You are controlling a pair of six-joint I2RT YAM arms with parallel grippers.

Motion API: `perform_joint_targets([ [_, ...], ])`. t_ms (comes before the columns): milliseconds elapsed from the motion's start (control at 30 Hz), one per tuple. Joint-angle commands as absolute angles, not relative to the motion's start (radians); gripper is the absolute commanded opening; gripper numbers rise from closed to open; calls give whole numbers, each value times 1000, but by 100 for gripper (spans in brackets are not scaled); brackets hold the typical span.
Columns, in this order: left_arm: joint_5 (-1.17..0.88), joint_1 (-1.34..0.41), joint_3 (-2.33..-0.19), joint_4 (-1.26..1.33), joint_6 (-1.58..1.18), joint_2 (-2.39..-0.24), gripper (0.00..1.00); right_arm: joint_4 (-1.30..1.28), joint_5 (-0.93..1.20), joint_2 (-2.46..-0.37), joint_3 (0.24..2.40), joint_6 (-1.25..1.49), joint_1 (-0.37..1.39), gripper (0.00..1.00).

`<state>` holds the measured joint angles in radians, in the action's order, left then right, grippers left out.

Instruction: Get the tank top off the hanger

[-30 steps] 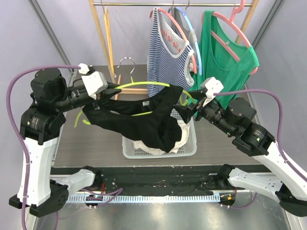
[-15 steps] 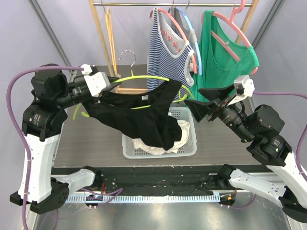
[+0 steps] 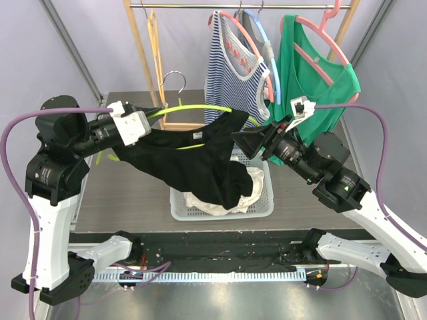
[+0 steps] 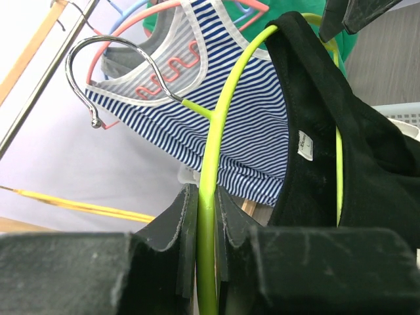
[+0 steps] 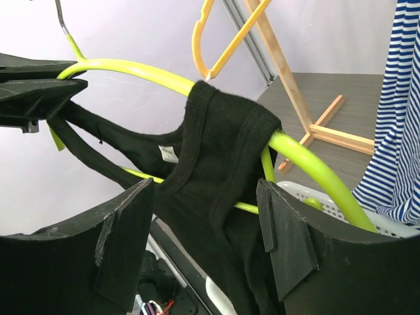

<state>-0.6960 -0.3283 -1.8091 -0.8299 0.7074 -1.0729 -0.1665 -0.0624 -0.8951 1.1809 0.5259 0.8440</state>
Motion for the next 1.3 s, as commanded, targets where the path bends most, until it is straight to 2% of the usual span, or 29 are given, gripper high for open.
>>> perform_joint_targets([
  [0, -699, -334, -1821, -726, 701, -1055, 4, -92, -67, -879, 1186, 584, 844, 70],
  [267, -713, -334, -1825, -718, 672, -1057, 5, -72, -89, -891, 1170, 584, 844, 67],
  [667, -736, -333, -1812, -716, 634, -1051, 6, 49, -17, -965, 1180, 604, 844, 47],
  [733, -730, -334, -1804, -716, 637, -1046, 6, 49, -14, -966, 1187, 597, 844, 32],
  [767, -724, -334, -1799, -715, 640, -1045, 6, 51, -12, -962, 1196, 594, 844, 21],
  [867, -712, -333, -1772, -716, 657, -1035, 7, 40, -14, -947, 1213, 578, 844, 1],
  [1133, -677, -334, -1735, -716, 684, -1028, 7, -115, -73, -865, 1266, 512, 844, 1],
  [1267, -678, -334, -1723, -716, 690, -1022, 7, -147, -204, -815, 1243, 500, 844, 1],
])
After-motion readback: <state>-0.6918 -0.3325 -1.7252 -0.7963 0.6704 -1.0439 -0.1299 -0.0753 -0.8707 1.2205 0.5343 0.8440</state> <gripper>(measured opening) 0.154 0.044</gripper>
